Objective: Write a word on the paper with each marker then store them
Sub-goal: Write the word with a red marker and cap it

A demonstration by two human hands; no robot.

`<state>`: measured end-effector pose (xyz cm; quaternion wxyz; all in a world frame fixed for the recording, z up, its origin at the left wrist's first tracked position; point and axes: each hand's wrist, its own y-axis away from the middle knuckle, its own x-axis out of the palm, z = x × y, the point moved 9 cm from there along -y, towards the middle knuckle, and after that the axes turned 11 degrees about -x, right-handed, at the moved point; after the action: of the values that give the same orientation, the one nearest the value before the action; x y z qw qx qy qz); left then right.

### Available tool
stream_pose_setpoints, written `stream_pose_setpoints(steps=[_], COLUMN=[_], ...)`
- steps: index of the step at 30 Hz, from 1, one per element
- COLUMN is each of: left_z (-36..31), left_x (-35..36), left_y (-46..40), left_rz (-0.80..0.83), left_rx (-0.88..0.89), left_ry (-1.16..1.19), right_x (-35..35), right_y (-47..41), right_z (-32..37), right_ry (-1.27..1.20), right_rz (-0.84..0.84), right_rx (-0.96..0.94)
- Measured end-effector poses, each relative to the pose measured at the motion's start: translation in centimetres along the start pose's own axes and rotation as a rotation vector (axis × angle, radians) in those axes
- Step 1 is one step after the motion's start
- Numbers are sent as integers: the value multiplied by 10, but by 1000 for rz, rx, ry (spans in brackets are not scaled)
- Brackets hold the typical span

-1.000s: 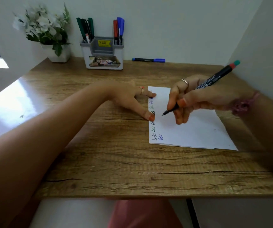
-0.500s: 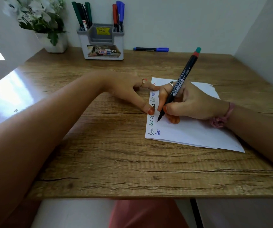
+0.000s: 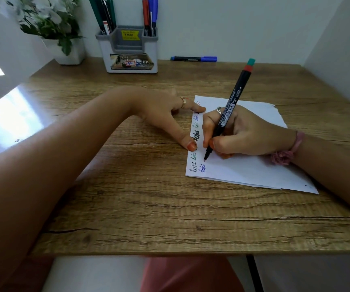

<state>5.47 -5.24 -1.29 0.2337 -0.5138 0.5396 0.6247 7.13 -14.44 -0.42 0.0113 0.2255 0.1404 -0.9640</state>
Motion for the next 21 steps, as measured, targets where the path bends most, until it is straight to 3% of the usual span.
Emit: stream_pose_setpoints(steps=[21], left_z=[0], left_x=[0], left_y=[-1], left_rz=[5], left_rx=[4], left_ry=[19], right_x=[1], right_y=[-2], right_z=[3], right_ry=[20], right_rz=[-9], right_rx=[-24])
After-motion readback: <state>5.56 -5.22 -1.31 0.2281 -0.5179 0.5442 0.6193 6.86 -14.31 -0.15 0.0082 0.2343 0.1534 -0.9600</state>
